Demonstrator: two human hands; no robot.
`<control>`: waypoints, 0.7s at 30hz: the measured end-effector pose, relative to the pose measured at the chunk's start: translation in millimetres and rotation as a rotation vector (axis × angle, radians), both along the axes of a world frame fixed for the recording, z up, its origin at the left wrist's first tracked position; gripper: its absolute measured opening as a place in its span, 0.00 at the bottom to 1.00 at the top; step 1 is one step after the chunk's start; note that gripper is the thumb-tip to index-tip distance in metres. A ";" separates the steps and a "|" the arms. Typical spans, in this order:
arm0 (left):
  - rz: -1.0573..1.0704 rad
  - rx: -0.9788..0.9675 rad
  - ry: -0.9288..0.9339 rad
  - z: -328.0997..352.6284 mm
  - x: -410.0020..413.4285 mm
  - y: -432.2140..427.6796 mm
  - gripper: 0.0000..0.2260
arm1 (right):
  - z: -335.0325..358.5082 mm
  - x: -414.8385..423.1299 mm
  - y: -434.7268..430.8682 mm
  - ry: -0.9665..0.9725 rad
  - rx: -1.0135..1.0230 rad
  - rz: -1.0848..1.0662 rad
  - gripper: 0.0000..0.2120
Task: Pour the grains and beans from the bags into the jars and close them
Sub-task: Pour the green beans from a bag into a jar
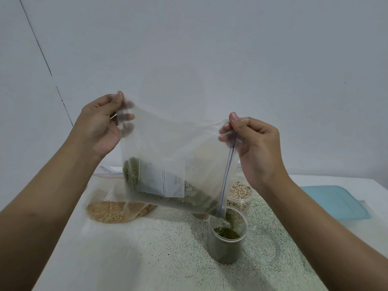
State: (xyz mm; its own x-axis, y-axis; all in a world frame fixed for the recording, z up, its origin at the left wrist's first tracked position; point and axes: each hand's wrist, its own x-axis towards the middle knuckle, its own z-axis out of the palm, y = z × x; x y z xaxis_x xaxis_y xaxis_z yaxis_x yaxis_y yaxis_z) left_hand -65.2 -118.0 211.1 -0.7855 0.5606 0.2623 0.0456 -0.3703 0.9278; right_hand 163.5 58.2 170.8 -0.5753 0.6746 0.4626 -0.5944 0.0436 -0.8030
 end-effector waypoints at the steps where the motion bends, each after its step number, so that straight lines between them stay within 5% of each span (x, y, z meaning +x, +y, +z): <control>1: 0.001 0.001 -0.001 -0.2 0.0 -0.2 0.12 | -0.2 0.0 -0.2 0.001 -0.002 0.002 0.11; 21: 0.016 0.001 0.011 3.0 2.8 2.5 0.09 | 1.9 2.7 1.3 0.029 -0.019 0.010 0.10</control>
State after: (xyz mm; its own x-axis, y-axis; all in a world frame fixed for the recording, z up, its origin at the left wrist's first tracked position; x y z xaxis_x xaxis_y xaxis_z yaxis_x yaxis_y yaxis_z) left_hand -62.4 -115.5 214.1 -0.7915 0.5476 0.2712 0.0616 -0.3700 0.9270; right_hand 166.3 59.4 172.7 -0.5685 0.6777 0.4663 -0.6177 0.0226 -0.7861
